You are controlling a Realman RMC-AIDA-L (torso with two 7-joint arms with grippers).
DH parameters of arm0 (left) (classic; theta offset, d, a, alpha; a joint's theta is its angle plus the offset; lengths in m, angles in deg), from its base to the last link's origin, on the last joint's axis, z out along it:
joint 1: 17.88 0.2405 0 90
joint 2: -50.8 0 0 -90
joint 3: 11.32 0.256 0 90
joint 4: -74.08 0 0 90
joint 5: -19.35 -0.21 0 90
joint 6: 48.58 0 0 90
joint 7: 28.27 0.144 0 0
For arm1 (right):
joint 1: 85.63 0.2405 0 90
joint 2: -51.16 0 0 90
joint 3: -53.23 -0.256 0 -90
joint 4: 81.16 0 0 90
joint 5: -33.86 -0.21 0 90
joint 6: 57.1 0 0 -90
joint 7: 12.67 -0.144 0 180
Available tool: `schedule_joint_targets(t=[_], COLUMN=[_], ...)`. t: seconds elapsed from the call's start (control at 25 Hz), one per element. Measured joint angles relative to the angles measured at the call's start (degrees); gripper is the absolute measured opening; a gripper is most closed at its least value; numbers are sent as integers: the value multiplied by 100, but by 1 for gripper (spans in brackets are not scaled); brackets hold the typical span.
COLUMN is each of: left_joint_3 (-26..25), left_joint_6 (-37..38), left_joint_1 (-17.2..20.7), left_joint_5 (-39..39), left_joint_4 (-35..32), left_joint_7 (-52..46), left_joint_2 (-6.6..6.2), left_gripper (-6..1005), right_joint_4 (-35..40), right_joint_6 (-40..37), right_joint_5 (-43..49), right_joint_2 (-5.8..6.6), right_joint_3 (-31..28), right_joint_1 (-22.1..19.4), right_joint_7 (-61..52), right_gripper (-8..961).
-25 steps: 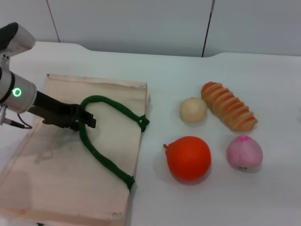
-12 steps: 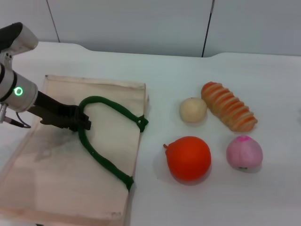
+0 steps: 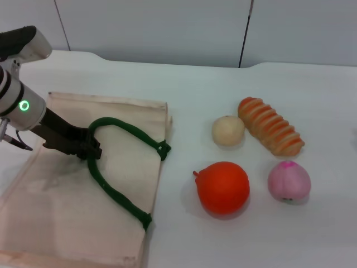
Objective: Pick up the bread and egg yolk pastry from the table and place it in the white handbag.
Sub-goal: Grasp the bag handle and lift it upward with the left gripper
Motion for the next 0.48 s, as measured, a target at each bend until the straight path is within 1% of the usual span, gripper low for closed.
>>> schedule_joint_targets(t=[0.2, 0.24, 0.48], left_joint_3=[6, 6, 43], left_joint_6=[-57, -84, -71], left_joint_1=[-55, -119, -191], left_joint_5=[-135, -339, -568], left_joint_4=[6, 6, 56], left_joint_7=[-22, -67, -80], left_joint_2=[-43, -52, -57], left_gripper=[402, 402, 326], right_joint_4=[0, 1, 0], right_joint_6=[-2, -3, -34], right_joint_5=[0, 0, 0], right_joint_2=[0, 0, 4], right_joint_3=[14, 14, 12], right_joint_1=[0, 1, 19], right_joint_7=[-37, -67, -235], right_gripper=[829, 829, 829])
